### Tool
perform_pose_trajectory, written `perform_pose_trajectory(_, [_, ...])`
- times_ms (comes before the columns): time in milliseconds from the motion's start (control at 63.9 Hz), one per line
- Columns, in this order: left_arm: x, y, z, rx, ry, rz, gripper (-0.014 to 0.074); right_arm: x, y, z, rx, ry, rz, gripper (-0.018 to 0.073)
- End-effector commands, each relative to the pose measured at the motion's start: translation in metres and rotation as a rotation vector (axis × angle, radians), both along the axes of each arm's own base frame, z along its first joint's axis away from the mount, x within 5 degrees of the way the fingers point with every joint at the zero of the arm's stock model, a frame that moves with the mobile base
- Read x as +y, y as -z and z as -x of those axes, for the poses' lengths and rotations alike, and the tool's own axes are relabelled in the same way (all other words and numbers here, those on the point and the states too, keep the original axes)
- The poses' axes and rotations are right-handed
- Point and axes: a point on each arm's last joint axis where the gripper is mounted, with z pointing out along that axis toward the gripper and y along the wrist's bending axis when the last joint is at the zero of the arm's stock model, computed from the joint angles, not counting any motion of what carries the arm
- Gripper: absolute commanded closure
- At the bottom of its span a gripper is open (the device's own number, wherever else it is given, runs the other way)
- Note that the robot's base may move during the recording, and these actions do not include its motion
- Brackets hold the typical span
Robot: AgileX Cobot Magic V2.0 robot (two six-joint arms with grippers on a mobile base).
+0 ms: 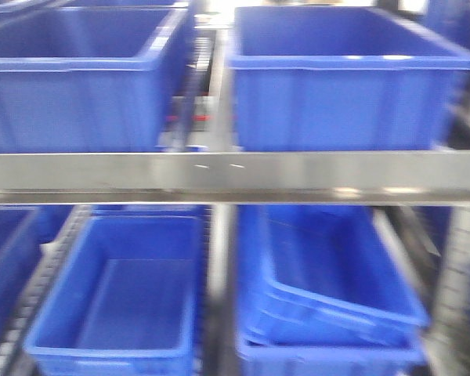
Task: Pick and sort blue part to right shelf
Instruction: 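Drive the base down the aisle to the rack of blue bins, then lower both held parts into the open blue bins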
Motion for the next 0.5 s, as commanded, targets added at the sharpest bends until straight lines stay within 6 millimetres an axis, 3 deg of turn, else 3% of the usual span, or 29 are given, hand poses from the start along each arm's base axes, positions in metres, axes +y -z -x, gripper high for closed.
perform_pose_trajectory(0, [0.0011, -0.0159, 0.0005, -0.094, -0.011, 0.030, 0.0191, -0.0001, -0.0185, -0.0004, -0.118, 0.001, -0.003, 0.0146])
perform_pose_trajectory(485, [0.0011, -0.0159, 0.0005, -0.094, -0.011, 0.030, 0.0191, -0.0001, -0.0185, -0.0004, -0.118, 0.001, -0.003, 0.0146])
